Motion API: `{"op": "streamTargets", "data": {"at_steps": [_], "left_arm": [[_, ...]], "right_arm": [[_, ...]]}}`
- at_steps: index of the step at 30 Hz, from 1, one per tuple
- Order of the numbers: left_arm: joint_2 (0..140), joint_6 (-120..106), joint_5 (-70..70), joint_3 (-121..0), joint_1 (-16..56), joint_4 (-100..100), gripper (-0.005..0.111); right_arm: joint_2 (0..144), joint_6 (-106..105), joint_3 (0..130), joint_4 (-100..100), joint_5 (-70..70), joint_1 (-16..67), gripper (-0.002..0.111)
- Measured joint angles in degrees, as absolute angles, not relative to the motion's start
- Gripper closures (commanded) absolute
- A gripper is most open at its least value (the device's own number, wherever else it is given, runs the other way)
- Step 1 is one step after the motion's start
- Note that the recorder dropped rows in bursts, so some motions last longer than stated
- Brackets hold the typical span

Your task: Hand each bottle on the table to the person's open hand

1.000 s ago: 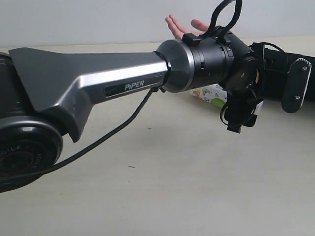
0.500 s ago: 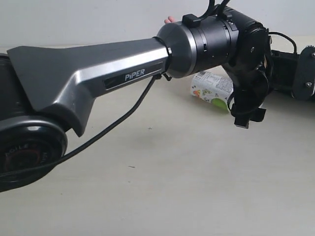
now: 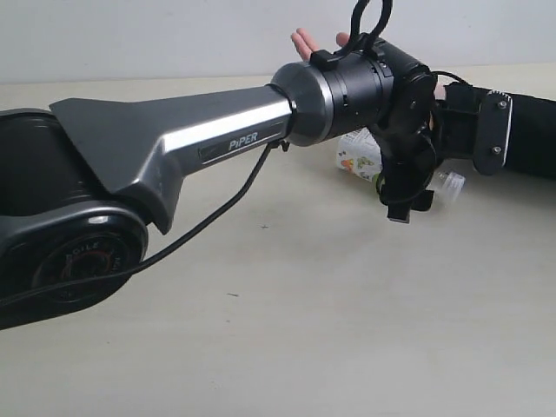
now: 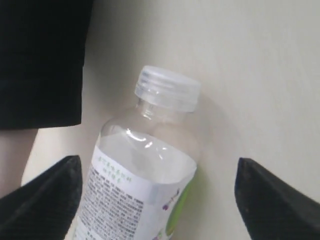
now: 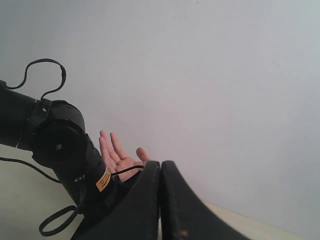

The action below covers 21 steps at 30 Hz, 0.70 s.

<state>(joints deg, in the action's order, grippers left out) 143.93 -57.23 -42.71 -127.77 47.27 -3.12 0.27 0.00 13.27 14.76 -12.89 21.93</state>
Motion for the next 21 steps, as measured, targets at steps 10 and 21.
{"op": "streamTargets", "data": {"at_steps": [10,21], "left_arm": [[144.0,-56.8,-38.1,-127.8,47.3,-4.1,0.08],[145.3,-55.4,-39.4,-127.8,47.5,-9.9,0.107]], "right_arm": [[0.3,0.0,13.3,14.8,-12.9,21.9,0.108],[0.3,0.0,13.3,14.8,-12.9,21.9,0.108]]}}
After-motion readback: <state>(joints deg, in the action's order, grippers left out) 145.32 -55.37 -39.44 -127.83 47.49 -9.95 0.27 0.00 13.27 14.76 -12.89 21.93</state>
